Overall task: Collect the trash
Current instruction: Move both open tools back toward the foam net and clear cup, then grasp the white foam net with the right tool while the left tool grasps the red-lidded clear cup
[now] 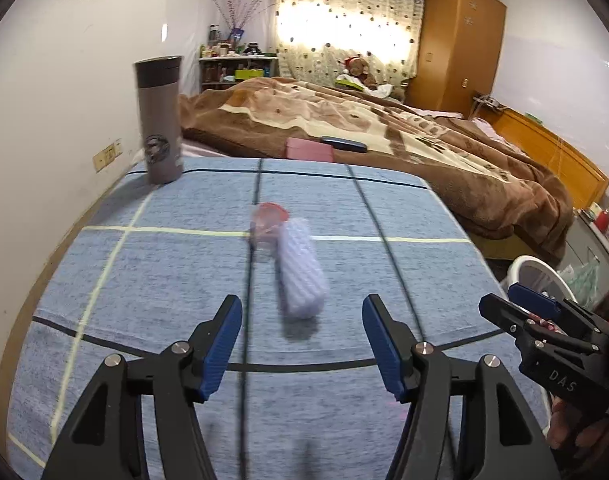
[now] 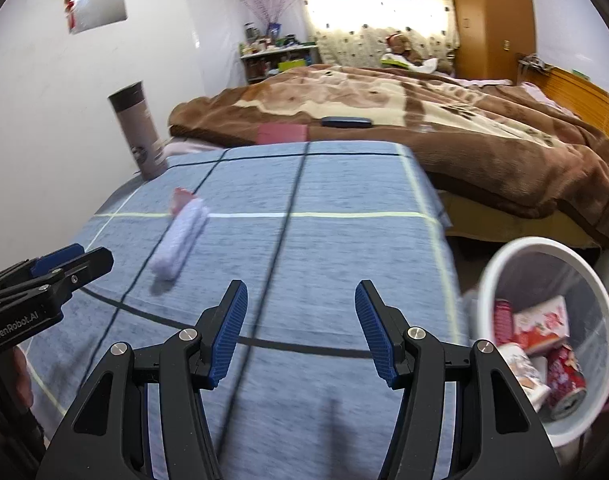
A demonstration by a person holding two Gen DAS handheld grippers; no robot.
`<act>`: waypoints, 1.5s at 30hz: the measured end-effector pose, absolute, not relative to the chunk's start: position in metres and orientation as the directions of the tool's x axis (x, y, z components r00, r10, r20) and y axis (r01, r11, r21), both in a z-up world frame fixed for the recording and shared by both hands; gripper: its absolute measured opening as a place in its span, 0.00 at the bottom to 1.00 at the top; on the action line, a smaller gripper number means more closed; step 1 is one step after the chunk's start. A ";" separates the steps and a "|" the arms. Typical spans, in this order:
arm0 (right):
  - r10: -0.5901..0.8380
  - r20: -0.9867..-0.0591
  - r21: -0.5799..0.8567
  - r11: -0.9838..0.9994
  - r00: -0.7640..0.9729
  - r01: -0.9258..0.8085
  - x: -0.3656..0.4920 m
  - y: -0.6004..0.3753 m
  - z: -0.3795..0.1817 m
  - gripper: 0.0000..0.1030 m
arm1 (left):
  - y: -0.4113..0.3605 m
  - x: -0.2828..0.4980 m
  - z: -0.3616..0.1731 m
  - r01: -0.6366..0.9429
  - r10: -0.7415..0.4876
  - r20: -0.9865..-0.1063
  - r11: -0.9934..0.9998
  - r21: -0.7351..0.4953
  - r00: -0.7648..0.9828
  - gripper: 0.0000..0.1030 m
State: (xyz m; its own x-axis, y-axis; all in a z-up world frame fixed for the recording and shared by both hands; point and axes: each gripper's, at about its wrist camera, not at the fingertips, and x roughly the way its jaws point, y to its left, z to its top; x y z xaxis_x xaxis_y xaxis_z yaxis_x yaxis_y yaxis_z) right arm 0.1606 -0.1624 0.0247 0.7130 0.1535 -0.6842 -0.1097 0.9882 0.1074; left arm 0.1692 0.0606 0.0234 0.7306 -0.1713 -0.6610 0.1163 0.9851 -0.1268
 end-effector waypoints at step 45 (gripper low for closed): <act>0.277 -0.758 0.242 0.960 0.590 -0.140 0.246 -0.118 -0.005 0.16 | 0.082 0.297 -0.017 0.162 -0.254 -0.752 0.967 -0.196 0.608 0.68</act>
